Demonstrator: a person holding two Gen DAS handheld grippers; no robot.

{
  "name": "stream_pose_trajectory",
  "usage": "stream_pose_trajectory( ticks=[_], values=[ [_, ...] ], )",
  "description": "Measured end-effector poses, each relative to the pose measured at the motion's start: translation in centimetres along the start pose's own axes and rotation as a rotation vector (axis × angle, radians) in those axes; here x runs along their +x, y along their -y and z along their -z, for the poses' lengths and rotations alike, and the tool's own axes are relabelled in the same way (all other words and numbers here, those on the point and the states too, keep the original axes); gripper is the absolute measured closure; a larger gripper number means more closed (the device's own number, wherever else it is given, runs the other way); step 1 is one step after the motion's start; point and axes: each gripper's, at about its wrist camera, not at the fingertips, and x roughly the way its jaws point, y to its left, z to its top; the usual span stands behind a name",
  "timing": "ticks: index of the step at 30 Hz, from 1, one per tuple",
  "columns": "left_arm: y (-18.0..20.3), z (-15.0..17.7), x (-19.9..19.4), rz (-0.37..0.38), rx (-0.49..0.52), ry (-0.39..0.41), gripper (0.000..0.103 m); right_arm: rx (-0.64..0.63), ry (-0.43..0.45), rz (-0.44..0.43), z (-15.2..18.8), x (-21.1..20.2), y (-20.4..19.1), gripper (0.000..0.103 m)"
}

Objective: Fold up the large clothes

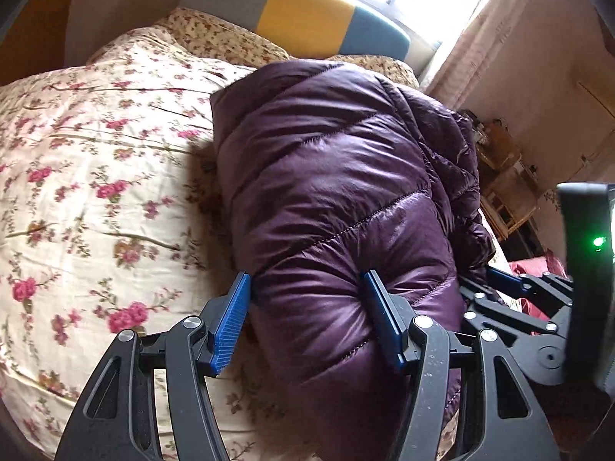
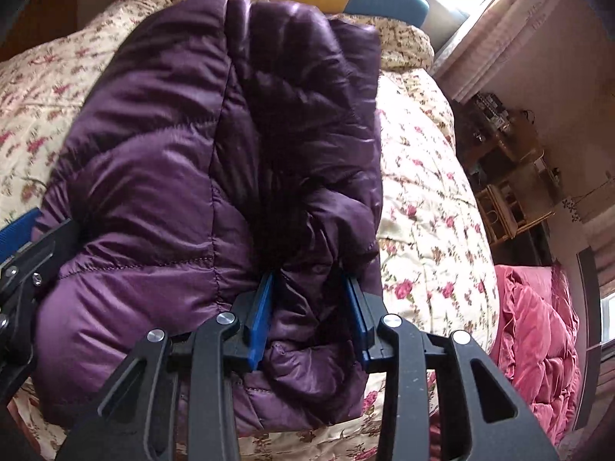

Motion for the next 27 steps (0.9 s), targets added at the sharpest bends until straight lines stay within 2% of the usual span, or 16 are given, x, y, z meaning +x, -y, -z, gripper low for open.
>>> stream_pose_trajectory(
  ticks=[4,12,20,27],
  values=[
    [0.6,0.7,0.9,-0.002,0.030,0.006,0.043,0.036,-0.011,-0.013,1.3,1.7,0.2,0.070],
    [1.5,2.3,3.2,-0.040,0.101,0.039,0.043,0.075,0.040,-0.013,2.4,3.1,0.4,0.070],
    [1.2,0.9,1.6,-0.024,0.088,0.037,0.043,0.088,0.051,-0.028,1.3,0.9,1.3,0.067],
    [1.0,-1.0,-0.7,-0.026,0.075,0.102,0.043,0.093,0.124,-0.055,0.0,-2.3,1.7,0.060]
  ],
)
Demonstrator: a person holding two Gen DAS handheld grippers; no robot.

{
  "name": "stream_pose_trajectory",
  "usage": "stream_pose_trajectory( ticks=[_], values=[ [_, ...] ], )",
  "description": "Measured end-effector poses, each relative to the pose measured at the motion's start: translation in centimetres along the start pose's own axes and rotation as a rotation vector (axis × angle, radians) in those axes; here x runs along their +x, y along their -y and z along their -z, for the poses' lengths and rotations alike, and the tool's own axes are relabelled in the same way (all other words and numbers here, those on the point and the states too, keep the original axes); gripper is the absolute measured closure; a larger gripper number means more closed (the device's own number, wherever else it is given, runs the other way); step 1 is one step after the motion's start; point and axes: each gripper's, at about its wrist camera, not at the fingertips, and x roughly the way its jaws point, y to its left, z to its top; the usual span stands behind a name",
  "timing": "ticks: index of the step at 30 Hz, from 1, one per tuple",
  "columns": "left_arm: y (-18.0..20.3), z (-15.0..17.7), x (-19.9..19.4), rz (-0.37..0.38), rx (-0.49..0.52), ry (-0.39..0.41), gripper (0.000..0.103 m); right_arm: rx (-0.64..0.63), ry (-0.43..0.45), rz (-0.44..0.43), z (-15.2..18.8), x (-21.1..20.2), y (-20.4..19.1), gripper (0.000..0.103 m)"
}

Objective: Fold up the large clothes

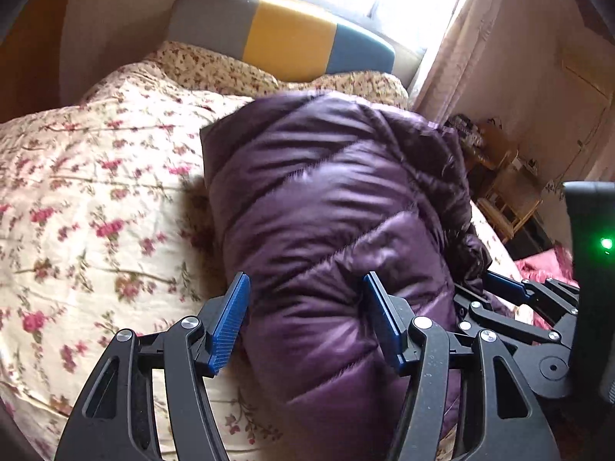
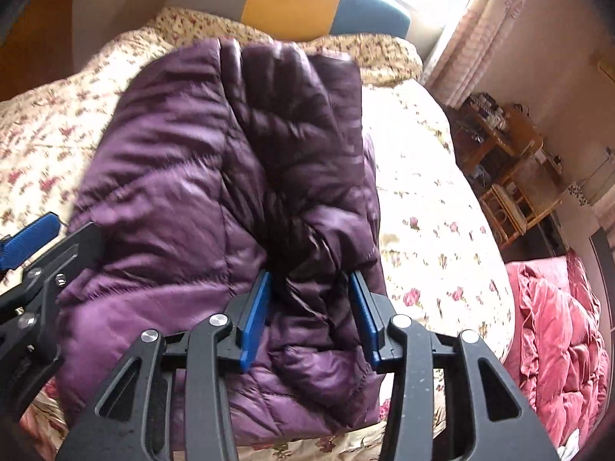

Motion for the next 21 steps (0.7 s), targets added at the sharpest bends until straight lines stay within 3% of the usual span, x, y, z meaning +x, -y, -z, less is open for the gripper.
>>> stream_pose_trajectory(
  ticks=[11,21],
  values=[
    [-0.6,-2.5,-0.1,-0.004,-0.032,0.025,0.043,0.027,0.080,-0.034,-4.4,-2.1,-1.5,0.056],
    [-2.1,-4.9,1.8,-0.024,-0.049,0.017,0.043,0.071,0.099,-0.037,-8.5,0.7,-0.9,0.056]
  ],
)
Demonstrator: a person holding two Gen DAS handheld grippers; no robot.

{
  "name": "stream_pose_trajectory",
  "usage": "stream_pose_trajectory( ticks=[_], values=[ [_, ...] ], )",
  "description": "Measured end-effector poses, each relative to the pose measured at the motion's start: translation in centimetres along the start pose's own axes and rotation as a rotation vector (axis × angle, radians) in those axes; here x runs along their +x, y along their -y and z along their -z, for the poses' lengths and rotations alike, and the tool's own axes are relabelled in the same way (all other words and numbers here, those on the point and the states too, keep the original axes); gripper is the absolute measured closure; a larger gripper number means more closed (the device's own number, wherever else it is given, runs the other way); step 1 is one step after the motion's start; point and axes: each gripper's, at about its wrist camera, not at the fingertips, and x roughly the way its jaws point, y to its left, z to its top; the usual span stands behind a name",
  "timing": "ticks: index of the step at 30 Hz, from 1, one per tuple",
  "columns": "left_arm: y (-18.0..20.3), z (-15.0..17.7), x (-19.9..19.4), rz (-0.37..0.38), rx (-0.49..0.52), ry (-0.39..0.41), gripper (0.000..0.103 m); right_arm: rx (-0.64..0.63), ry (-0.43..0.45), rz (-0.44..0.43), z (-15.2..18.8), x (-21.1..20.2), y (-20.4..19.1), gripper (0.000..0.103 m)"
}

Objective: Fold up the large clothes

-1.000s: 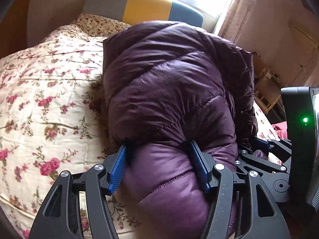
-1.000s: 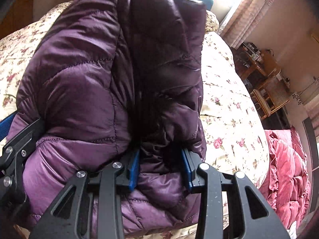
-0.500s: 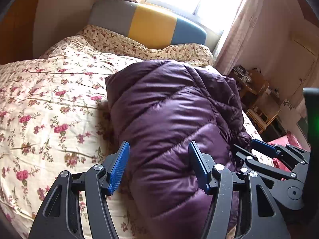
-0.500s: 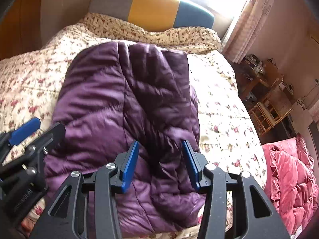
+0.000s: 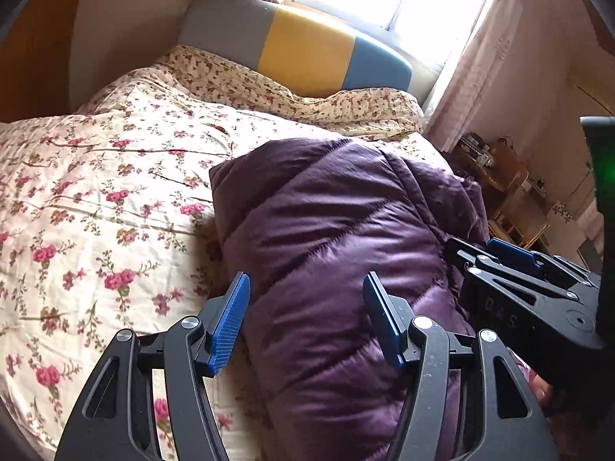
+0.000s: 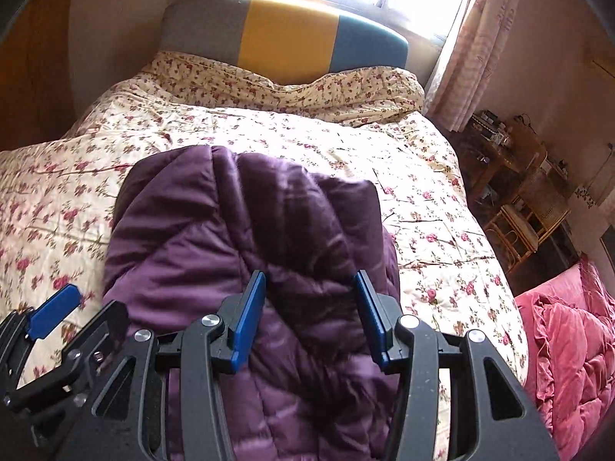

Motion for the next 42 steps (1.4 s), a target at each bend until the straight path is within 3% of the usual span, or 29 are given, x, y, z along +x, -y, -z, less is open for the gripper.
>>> stream_pose_trajectory(
  ticks=[5,9,14,18,24,28,32,36,42],
  values=[
    [-0.3,-0.7,1.3,-0.003,0.003,-0.014,0.043,0.024,-0.030,0.028,-0.6,2.7,1.3,0.054],
    [-0.1,-1.0,2.4,0.003,0.014,-0.031,0.041,0.044,-0.078,0.042,0.0,5.1,2.5,0.047],
    [0.3,-1.1,4.4,0.011,0.028,-0.075,0.022,0.078,-0.132,0.052,1.9,7.7,4.1,0.036],
    [0.5,-0.2,6.4,0.030,0.030,-0.130,0.018,0.154,-0.172,0.008,3.7,9.4,6.4,0.025],
    [0.2,0.9,8.0,0.053,0.038,-0.153,0.018,0.244,-0.209,-0.115,4.8,11.5,8.0,0.023],
    [-0.1,1.4,8.6,0.088,0.041,-0.152,0.019,0.268,-0.220,-0.215,5.0,11.8,8.5,0.036],
    [0.3,1.4,8.3,0.132,0.057,-0.133,0.039,0.244,-0.206,-0.267,4.8,11.2,8.1,0.055],
    [-0.2,1.1,7.5,0.182,0.033,-0.132,0.053,0.231,-0.169,-0.302,5.0,10.1,7.6,0.073],
    [-0.9,0.2,4.7,0.177,0.061,-0.084,0.060,0.167,-0.115,-0.325,4.2,7.7,4.2,0.081]
  ],
)
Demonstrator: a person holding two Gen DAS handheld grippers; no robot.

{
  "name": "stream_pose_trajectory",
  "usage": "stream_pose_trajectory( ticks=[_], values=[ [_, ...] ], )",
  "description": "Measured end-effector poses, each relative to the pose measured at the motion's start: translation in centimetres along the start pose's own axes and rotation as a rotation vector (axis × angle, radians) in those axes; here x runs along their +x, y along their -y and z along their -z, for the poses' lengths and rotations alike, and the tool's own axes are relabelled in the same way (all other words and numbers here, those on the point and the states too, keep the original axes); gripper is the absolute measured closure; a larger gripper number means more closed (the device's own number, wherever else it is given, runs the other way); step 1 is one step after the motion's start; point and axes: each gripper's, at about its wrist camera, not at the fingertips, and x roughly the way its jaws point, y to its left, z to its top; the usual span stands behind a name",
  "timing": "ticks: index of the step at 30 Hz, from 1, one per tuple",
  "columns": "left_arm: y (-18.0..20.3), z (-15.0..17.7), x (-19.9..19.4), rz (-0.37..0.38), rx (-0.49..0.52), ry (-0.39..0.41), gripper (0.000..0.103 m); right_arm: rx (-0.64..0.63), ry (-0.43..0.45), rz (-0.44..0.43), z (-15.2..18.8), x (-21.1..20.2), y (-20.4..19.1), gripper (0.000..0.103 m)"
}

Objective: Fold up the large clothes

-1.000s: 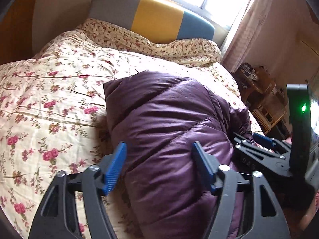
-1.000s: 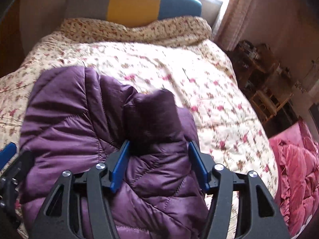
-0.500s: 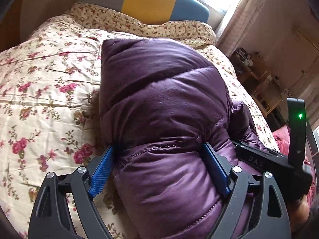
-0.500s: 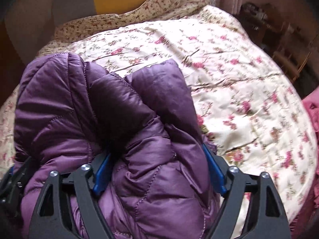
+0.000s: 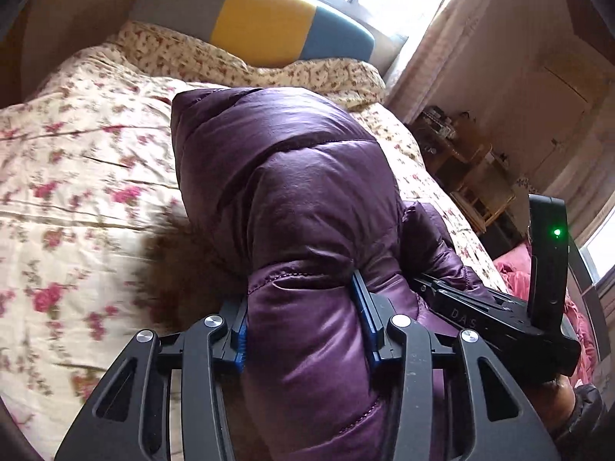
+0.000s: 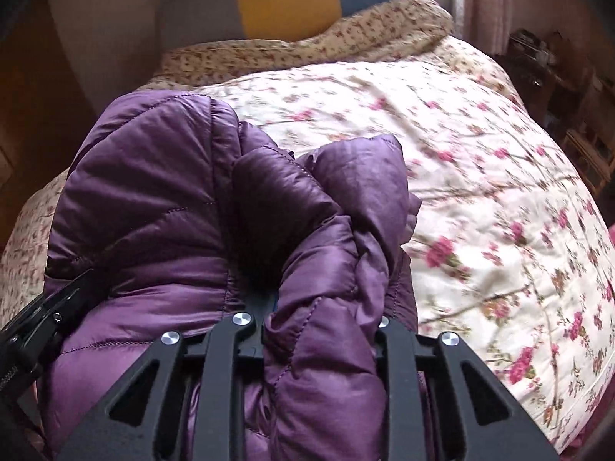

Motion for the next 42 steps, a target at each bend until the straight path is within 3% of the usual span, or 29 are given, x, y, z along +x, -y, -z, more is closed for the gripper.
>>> stream_pose_trajectory(
  ticks=[4,12,16,21,27,34,37,39,42],
  values=[
    [-2.9,-0.4,-3.0,-0.048,-0.038,0.048,0.060,-0.047,0.006,-0.048,-0.3,0.4,-4.6,0.082],
    [-11.9,-0.2,-11.0,-0.200,-0.124,0.131,0.060,-0.179,-0.004,-0.165,-0.1,2.6,-18.8,0.082],
    [-15.9,0.9,-14.9,-0.253,-0.182,0.162,0.060,-0.245,-0.007,-0.166,0.9,3.1,-25.3,0.082],
    [-19.5,2.8,-17.2,-0.271,-0.245,0.161,0.060,-0.296,0.002,-0.141,1.8,3.5,-29.8,0.082],
    [-21.0,3.9,-16.2,-0.287,-0.273,0.161,0.055,-0.304,0.008,-0.107,2.0,5.4,-31.2,0.081],
    [-20.7,4.6,-15.0,-0.335,-0.284,0.202,0.053,-0.288,0.046,-0.143,3.0,6.5,-30.3,0.075],
    [-20.5,4.3,-15.2,-0.355,-0.286,0.192,0.052,-0.279,0.049,-0.148,2.9,5.8,-30.1,0.069],
    [-20.1,4.1,-15.9,-0.387,-0.293,0.182,0.044,-0.280,0.051,-0.142,2.6,5.1,-30.0,0.061],
    [-19.4,4.1,-17.4,-0.426,-0.291,0.187,0.044,-0.266,0.065,-0.147,2.5,3.6,-29.5,0.051]
  ],
)
